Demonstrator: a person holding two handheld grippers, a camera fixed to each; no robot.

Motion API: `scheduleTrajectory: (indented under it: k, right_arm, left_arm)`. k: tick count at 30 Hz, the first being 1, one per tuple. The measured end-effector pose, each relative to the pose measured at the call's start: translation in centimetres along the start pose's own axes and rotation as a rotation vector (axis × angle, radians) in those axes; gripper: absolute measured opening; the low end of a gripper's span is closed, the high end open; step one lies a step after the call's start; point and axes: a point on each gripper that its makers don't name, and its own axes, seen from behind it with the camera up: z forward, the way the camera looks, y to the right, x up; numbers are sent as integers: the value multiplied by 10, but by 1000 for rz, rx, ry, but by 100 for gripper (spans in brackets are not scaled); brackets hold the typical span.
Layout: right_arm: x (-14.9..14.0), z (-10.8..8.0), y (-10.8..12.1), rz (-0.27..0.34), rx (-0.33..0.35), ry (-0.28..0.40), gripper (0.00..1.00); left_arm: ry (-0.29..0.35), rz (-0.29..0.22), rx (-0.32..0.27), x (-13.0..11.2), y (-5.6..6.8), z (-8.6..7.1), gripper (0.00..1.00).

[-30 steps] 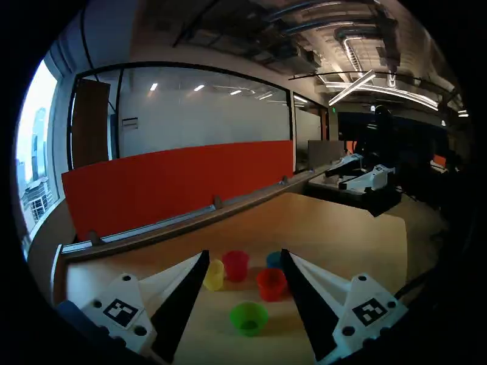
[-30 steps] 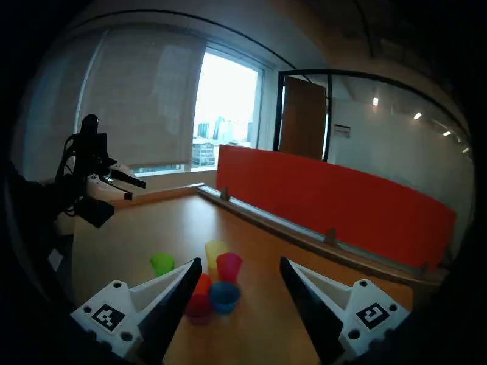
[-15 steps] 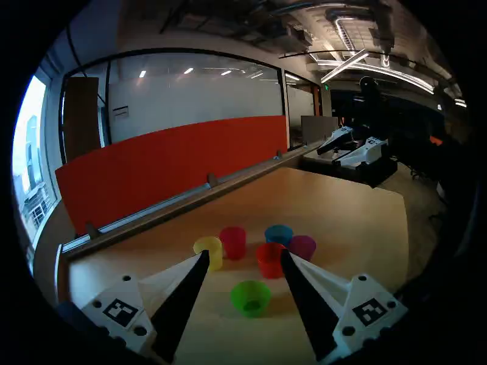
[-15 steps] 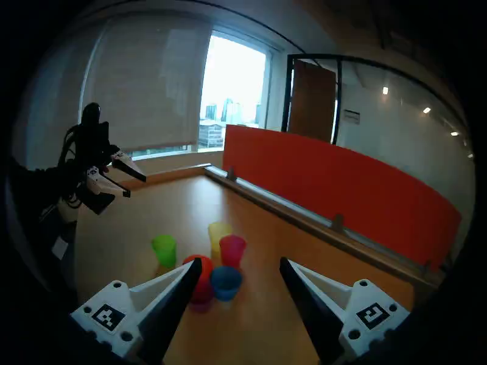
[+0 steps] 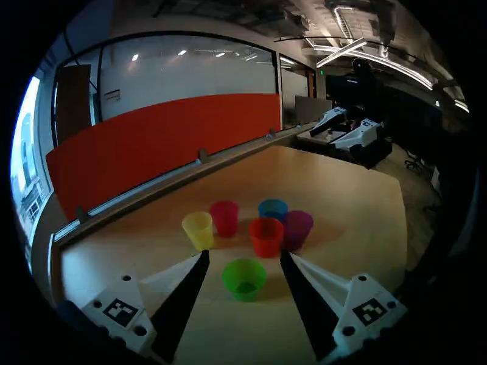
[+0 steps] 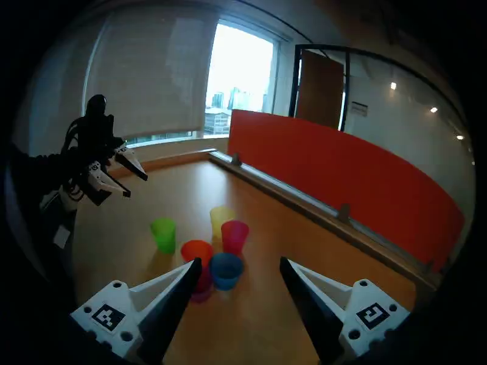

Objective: Pour water

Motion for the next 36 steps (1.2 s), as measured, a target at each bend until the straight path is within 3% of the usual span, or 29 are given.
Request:
scheduleTrajectory:
  k: [23, 36]
  right_arm:
    - [-47, 41, 6, 27, 42, -93, 100]
    - [-64, 62, 8, 33, 67, -124, 99]
  left_arm:
    - [-160, -2, -57, -81, 8, 35, 86]
    - [-218, -7, -65, -103, -2, 51, 86]
